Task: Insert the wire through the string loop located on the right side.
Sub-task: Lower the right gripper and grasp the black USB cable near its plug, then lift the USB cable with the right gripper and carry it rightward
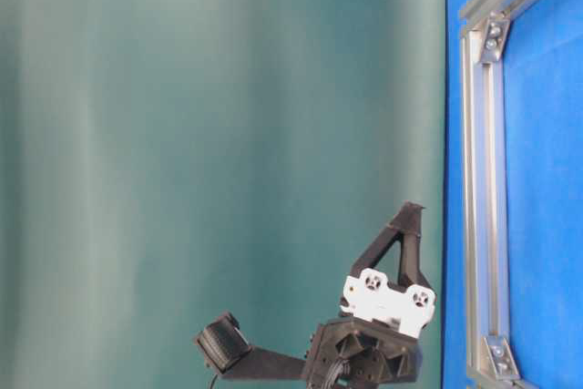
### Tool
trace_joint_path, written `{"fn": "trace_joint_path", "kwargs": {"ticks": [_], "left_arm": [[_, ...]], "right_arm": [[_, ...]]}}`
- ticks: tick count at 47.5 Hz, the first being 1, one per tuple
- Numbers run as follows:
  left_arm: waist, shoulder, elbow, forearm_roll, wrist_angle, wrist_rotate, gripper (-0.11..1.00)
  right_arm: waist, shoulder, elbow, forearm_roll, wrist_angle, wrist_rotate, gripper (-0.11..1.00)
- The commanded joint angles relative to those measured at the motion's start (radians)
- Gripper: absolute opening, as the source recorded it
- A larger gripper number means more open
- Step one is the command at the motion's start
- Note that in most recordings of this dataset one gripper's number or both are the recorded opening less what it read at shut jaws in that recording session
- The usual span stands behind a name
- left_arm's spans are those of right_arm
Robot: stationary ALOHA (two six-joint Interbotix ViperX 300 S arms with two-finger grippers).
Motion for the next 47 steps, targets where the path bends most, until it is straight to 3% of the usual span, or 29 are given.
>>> {"fn": "trace_joint_path", "kwargs": {"ticks": [1, 16, 31, 47], "left_arm": [[-0.002, -0.029, -0.006, 0.003, -0.005, 0.002, 0.00], [-0.002, -0.029, -0.006, 0.002, -0.005, 0.002, 0.00], [-0.006, -0.029, -0.008, 0.002, -0.005, 0.000, 0.00], [-0.011, -0.031, -0.006, 0.002, -0.005, 0.002, 0.00]], "right_arm": [[0.003, -0.043, -0.002, 0.000, -0.003, -0.002, -0.03], [0.003, -0.052, -0.003, 0.000, 0.005, 0.000, -0.03], [-0.008, -0.161, 0.014, 0.000, 0.054, -0.017, -0.03], [-0.015, -0.258, 0.008, 0.000, 0.147, -0.080, -0.03]]}}
